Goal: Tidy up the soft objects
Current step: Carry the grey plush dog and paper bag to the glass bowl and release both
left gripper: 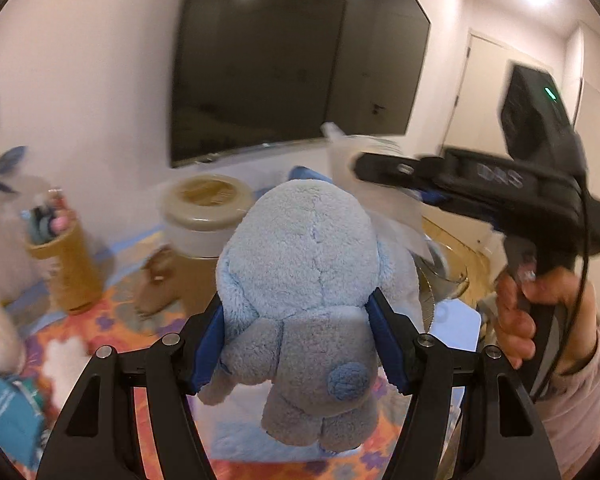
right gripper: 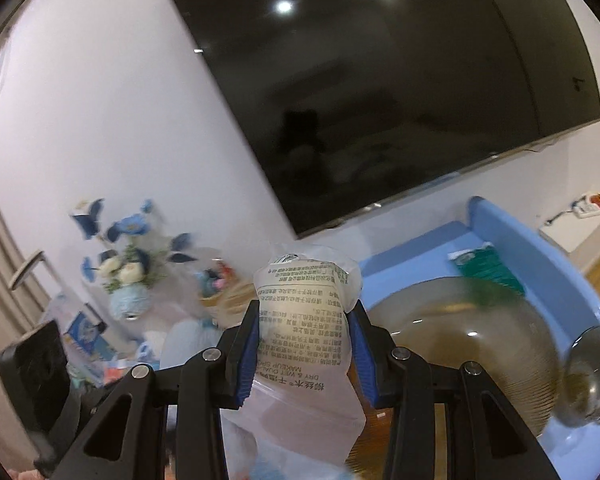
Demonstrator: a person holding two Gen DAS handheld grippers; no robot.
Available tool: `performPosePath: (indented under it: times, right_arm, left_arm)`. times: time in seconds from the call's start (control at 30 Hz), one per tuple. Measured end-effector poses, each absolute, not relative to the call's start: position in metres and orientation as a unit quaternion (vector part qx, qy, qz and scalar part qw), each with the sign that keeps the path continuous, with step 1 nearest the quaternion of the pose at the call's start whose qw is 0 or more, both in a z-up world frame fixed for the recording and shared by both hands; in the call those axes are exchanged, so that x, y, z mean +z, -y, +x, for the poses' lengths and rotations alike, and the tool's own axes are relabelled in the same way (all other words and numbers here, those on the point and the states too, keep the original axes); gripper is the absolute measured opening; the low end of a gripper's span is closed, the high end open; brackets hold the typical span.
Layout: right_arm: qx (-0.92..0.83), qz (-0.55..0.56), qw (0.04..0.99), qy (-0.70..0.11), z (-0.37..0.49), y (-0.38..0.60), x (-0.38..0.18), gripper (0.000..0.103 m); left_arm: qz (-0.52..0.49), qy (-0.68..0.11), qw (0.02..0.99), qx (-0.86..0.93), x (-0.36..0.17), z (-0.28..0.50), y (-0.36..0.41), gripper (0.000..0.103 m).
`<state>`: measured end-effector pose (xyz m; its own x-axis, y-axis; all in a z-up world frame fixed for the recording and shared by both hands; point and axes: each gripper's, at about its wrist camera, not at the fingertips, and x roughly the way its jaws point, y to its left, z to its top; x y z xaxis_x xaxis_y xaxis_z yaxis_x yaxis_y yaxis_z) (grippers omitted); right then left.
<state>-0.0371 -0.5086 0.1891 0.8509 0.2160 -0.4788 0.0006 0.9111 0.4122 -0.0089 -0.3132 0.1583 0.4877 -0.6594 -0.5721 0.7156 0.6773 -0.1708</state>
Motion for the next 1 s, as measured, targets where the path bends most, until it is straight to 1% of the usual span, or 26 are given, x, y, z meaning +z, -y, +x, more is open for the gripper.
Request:
performPosePath:
  times: [0.13, 0.23, 0.27, 0.3, 0.33, 0.37, 0.4, 0.47, 0.53, 0.7, 0.8, 0.93, 0.97, 1.0]
  right_arm:
    - [0.020, 0.191, 0.934, -0.300, -0.016, 0.532, 0.175, 0.041]
    - [-0.007, 0.187, 0.930, -0.315, -0.001, 0.551, 0.163, 0.041]
    - [-0.011, 0.189, 0.929, -0.318, 0.003, 0.556, 0.160, 0.047]
    - [-0.016, 0.191, 0.926, -0.324, 0.007, 0.561, 0.157, 0.056]
    - [-0.021, 0.192, 0.922, -0.336, 0.012, 0.567, 0.151, 0.080]
    - [-0.032, 0.192, 0.917, -0.348, 0.016, 0.571, 0.147, 0.096]
    - [-0.042, 0.190, 0.916, -0.351, 0.016, 0.573, 0.144, 0.098]
    - [-0.068, 0.183, 0.911, -0.365, 0.017, 0.577, 0.140, 0.098]
    - [-0.077, 0.191, 0.905, -0.372, 0.016, 0.580, 0.139, 0.098]
    - [-0.070, 0.214, 0.906, -0.358, 0.004, 0.576, 0.149, 0.098]
    - [-0.066, 0.213, 0.913, -0.342, -0.007, 0.563, 0.162, 0.098]
    - [-0.042, 0.202, 0.927, -0.313, -0.024, 0.531, 0.189, 0.098]
    - [-0.033, 0.197, 0.932, -0.304, -0.028, 0.520, 0.197, 0.098]
    - [-0.023, 0.192, 0.936, -0.294, -0.031, 0.509, 0.205, 0.098]
  left_arm:
    - [0.057, -0.316, 0.860, -0.396, 0.141, -0.001, 0.347, 0.065]
    - [0.049, -0.319, 0.861, -0.394, 0.131, 0.009, 0.363, 0.071]
    - [0.046, -0.328, 0.857, -0.396, 0.127, 0.013, 0.369, 0.073]
    - [0.047, -0.337, 0.853, -0.396, 0.125, 0.015, 0.372, 0.073]
    - [0.050, -0.350, 0.847, -0.397, 0.123, 0.017, 0.377, 0.073]
    - [0.052, -0.354, 0.843, -0.400, 0.123, 0.016, 0.379, 0.073]
    - [0.055, -0.354, 0.841, -0.405, 0.123, 0.014, 0.380, 0.078]
    - [0.062, -0.343, 0.840, -0.415, 0.126, 0.006, 0.380, 0.084]
    - [0.066, -0.341, 0.838, -0.420, 0.131, -0.001, 0.378, 0.084]
    - [0.071, -0.338, 0.838, -0.423, 0.137, -0.006, 0.366, 0.084]
    - [0.071, -0.335, 0.839, -0.422, 0.145, -0.013, 0.355, 0.084]
    - [0.073, -0.314, 0.857, -0.403, 0.160, -0.027, 0.322, 0.084]
    - [0.072, -0.309, 0.861, -0.397, 0.164, -0.030, 0.313, 0.085]
    - [0.072, -0.305, 0.866, -0.389, 0.170, -0.030, 0.302, 0.088]
